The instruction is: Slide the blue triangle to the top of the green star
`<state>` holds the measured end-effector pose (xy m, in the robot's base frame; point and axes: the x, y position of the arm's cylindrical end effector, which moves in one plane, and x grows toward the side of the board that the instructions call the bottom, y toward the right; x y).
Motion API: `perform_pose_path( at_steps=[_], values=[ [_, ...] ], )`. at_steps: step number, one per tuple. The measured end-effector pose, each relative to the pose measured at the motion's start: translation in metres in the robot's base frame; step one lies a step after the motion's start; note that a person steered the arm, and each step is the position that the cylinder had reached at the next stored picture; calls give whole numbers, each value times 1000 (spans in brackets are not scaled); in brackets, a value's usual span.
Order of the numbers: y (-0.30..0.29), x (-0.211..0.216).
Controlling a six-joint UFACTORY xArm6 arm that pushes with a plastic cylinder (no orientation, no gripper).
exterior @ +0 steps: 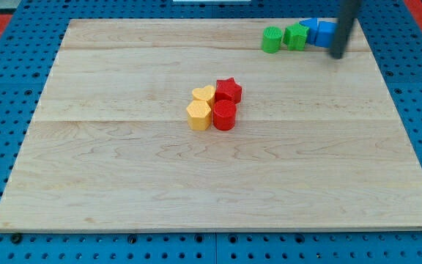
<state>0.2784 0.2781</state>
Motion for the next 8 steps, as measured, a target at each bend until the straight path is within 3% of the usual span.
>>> perform_pose_path(
  at_steps=[1, 2, 3, 4, 5, 8],
  values=[
    [18, -52],
    [-60, -38],
    [-93, -28],
    [-74, -40],
    [-49, -87],
    [-132, -86]
  ],
)
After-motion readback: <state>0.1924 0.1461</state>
